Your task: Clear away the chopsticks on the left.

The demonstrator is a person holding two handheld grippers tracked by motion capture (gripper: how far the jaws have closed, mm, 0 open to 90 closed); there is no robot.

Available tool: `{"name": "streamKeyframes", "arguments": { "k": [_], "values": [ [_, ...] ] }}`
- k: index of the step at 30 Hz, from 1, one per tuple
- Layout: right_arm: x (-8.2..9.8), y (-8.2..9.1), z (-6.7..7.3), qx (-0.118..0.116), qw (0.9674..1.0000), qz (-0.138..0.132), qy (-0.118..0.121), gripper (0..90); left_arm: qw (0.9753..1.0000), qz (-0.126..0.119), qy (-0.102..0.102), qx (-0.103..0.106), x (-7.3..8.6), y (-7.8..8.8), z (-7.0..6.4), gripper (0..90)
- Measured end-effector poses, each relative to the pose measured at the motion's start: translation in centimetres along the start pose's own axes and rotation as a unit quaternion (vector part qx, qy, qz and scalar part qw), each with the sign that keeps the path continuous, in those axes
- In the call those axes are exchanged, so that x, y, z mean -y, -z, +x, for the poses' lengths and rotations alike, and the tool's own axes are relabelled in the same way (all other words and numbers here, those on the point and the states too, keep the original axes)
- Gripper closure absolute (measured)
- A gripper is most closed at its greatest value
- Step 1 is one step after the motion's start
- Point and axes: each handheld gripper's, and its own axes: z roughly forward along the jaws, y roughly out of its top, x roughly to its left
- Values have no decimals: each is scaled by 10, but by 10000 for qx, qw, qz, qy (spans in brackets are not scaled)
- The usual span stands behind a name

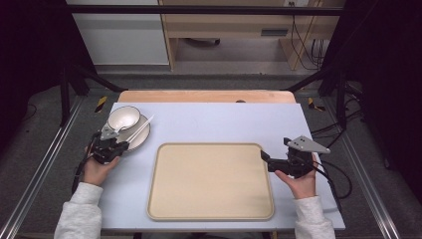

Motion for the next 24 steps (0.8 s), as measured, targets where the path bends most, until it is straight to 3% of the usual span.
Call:
{"name": "streamKeyframes", "arguments": {
  "k": [6, 11, 17, 24],
  "values": [
    [0, 1, 0, -3, 10000, -6, -16, 75, 9997, 4, 231, -5, -3, -4, -1, 793],
    [0, 1, -1, -4, 10000, -5, -16, 75, 9996, 138, 239, -61, -5, -10, -3, 788],
    [0, -1, 0, -28, 10000, 28, 18, 74, 9994, 114, 308, -55, -6, -13, -2, 800],
    [0, 0, -1, -32, 10000, 5, -16, 74, 9995, 234, 227, -58, -10, -14, -6, 803]
  ]
}}
